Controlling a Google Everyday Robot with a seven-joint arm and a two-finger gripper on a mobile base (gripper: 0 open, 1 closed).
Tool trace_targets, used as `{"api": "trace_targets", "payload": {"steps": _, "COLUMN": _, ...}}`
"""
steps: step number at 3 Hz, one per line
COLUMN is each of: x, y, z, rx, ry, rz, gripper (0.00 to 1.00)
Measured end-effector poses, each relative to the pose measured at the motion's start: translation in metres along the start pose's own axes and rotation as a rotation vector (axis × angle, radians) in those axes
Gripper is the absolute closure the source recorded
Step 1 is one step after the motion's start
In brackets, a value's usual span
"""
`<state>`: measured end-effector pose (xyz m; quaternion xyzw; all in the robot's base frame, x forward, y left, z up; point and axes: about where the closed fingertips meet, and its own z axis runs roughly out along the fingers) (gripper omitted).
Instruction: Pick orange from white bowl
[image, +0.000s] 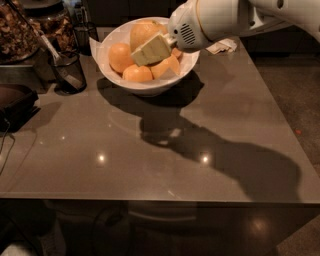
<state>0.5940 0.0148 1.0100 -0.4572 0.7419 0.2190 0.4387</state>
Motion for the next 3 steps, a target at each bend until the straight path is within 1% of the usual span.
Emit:
{"api": "trace_targets", "payload": {"steps": 1, "x": 0.005, "y": 0.035, "z": -0.024, "rx": 0.095, "ry": -0.013, "rz": 0.038, "gripper": 1.00}}
{"api": "trace_targets", "payload": {"steps": 2, "x": 0.019, "y": 0.064, "z": -0.038, "rx": 0.168, "ry": -0.007, "rz": 0.080, "gripper": 1.00}}
{"api": "trace_targets", "payload": {"steps": 3, "x": 0.022, "y": 0.067, "z": -0.037, "rx": 0.169, "ry": 0.002, "rz": 0.075, "gripper": 1.00}}
